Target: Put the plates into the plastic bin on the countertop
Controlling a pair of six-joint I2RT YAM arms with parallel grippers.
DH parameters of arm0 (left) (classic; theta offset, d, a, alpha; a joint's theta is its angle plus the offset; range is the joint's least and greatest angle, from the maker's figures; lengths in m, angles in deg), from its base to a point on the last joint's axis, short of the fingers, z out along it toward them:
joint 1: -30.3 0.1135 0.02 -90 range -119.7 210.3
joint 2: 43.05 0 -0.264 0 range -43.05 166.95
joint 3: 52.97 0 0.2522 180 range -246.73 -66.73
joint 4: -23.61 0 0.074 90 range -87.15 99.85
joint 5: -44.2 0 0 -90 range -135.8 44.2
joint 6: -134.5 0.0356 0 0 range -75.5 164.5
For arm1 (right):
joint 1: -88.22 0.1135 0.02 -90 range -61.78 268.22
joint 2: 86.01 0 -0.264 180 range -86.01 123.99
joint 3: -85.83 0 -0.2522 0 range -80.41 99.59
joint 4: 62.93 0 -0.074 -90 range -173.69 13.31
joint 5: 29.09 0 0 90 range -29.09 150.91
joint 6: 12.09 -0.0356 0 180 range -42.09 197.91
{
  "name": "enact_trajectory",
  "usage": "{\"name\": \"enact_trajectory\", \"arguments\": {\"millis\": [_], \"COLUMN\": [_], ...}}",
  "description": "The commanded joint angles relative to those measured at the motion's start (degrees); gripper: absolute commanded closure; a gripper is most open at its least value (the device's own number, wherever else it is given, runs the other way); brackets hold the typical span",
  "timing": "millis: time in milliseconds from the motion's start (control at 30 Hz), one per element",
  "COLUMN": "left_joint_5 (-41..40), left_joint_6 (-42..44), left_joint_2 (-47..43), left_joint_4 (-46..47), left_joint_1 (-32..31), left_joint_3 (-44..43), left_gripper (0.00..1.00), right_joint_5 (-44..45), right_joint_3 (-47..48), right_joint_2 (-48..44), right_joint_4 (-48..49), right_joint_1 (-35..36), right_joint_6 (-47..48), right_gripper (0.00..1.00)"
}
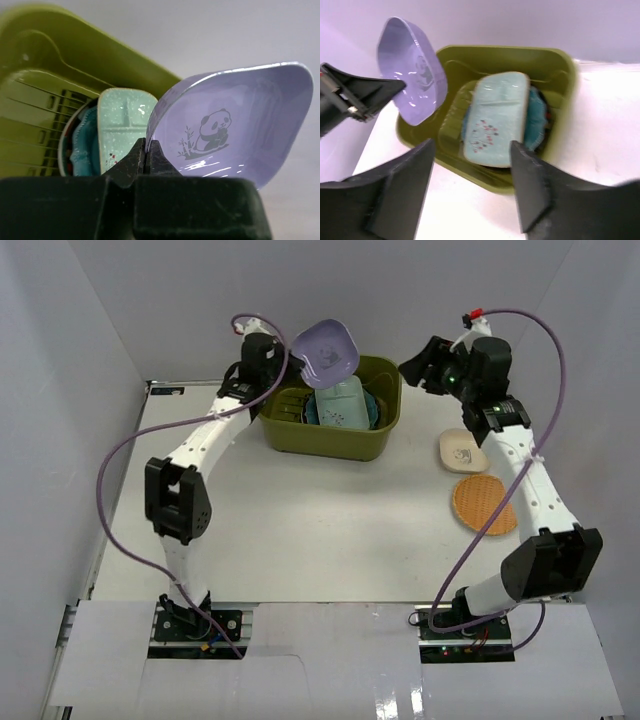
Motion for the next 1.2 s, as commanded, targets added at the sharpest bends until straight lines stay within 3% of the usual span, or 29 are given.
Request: {"name": "enact_trajectory", "arguments": {"millis": [0,33,133,200,300,333,367,433,467,500,600,700,900,1033,1067,1167], "left_joint_5": [-2.08,-2.6,-2.7,-2.7,-2.7,-2.87,-3.13,-3.14,-2.61,-2.17,-0.59,0.81,6.0,10.47,11.62,15.4], "left_joint_6": [3.16,4.03,4.56,4.65,4.56,4.56,4.65,4.83,5.18,5.27,5.88,7.02,9.83,11.51,11.16,9.76], "left_joint_2": [8.02,12.39,19.44,21.66,23.95,24.21,24.39,24.65,25.0,25.01,24.13,22.12,14.92,1.42,-1.33,-11.51], "left_joint_4": [-7.8,-9.38,-12.63,-13.61,-13.96,-13.96,-13.88,-13.88,-13.79,-13.7,-13.35,-12.03,-10.19,-5.63,-3.88,2.28], "left_joint_1": [-3.49,-3.85,-4.38,-4.38,-4.38,-4.38,-4.38,-4.38,-4.38,-4.38,-4.38,-4.38,-4.38,-4.38,-4.47,-4.73], "left_joint_3": [-12.99,-15.45,-23.9,-26.97,-26.99,-26.73,-26.38,-25.59,-25.5,-25.67,-25.93,-26.81,-26.38,-16.03,-8.7,2.68], "left_gripper": [1.0,1.0,1.0,1.0,1.0,1.0,0.87,0.71,0.54,0.45,0.2,0.05,0.02,0.02,0.02,0.02], "right_joint_5": [5.89,7.29,12.04,10.57,7.48,7.65,8.61,10.54,11.51,12.57,15.74,16.36,14.51,10.12,9.68,8.89], "right_joint_3": [-8.01,-10.47,-19.44,-24.02,-28.33,-29.29,-30.0,-31.58,-31.85,-32.03,-31.5,-29.66,-26.32,-25.79,-25.53,-23.51], "right_joint_2": [-5.29,-8.78,-13.37,-14.18,-14.53,-14.44,-14.18,-12.7,-11.99,-10.15,-6.9,-0.85,9.0,11.48,12.79,15.61], "right_joint_4": [-0.27,-0.09,0.26,0.44,1.22,1.75,1.76,1.84,2.1,2.37,2.63,2.81,4.39,8.78,9.31,8.44], "right_joint_1": [-4.34,-6.97,-13.12,-17.78,-24.03,-25.87,-26.5,-27.99,-28.26,-28.53,-30.28,-32.56,-34.41,-34.42,-34.33,-34.33], "right_joint_6": [1.18,1.0,0.56,0.12,-0.93,-1.11,-1.11,-0.67,-0.06,0.21,1.0,1.27,0.74,0.48,0.3,-0.05], "right_gripper": [0.35,0.45,0.5,0.51,0.46,0.37,0.33,0.23,0.22,0.21,0.21,0.22,0.24,0.27,0.3,0.33]}}
